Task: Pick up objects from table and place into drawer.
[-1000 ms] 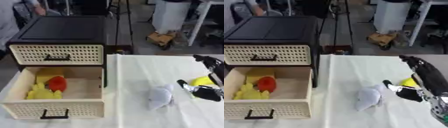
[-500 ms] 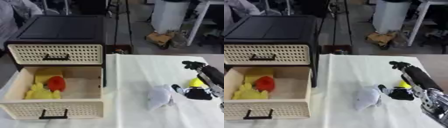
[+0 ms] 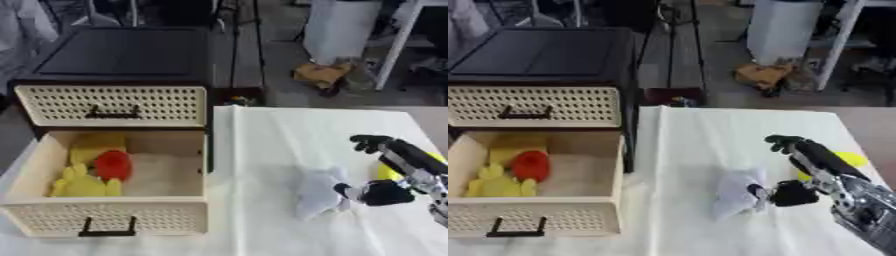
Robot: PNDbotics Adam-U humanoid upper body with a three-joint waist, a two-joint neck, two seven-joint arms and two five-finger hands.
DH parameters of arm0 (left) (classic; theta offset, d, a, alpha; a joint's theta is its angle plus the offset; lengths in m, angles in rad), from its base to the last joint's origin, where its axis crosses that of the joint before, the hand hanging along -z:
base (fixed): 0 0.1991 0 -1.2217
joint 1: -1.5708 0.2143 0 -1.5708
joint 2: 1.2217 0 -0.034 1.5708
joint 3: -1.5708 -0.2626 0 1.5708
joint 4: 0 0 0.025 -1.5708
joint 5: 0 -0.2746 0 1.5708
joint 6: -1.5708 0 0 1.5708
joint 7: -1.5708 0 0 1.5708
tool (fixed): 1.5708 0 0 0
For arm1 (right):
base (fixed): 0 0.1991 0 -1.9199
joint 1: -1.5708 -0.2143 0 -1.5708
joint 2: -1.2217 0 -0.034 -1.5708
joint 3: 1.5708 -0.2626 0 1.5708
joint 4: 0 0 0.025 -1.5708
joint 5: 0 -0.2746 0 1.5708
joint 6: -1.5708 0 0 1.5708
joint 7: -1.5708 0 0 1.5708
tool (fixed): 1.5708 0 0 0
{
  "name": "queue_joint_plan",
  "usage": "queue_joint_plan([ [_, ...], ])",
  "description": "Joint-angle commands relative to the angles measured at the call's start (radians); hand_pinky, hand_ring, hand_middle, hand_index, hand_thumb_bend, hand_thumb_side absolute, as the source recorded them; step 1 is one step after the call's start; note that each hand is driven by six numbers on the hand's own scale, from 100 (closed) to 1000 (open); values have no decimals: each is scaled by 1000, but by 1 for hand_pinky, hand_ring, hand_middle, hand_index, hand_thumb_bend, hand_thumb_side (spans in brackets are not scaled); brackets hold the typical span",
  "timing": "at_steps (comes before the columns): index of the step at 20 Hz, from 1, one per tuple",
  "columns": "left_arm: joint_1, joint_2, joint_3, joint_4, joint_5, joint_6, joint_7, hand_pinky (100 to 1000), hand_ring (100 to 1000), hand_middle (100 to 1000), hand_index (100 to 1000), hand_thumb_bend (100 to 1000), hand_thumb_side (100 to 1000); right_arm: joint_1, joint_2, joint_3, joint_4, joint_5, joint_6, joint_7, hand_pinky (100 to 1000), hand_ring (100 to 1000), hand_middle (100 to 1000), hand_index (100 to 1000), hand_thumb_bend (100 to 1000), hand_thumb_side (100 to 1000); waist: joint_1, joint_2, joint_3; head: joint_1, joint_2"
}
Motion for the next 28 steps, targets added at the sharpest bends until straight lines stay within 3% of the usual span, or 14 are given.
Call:
queue_joint_plan([
  [1, -7, 28, -22, -13, -23, 2, 50, 529, 566, 671, 900, 112, 944, -28, -19, -1, 28, 1, -9, 50, 812, 870, 806, 961, 557, 325, -1, -14, 2, -1, -16],
  [16, -3, 17, -45, -13, -46, 9, 79, 529, 562, 670, 891, 100, 950, -113, 56, 17, 219, 159, -129, 281, 811, 873, 807, 967, 576, 337, -1, -2, 15, -8, -18],
  [21, 0, 15, -45, -13, -48, 13, 82, 529, 561, 670, 890, 100, 954, -136, 76, 8, 240, 207, -168, 357, 789, 851, 730, 923, 574, 337, -2, 0, 17, -7, -17],
  [28, 2, 14, -45, -13, -52, 18, 80, 531, 562, 673, 890, 100, 958, -165, 83, -33, 232, 252, -199, 461, 768, 804, 594, 769, 490, 355, -5, -1, 20, -3, -12],
])
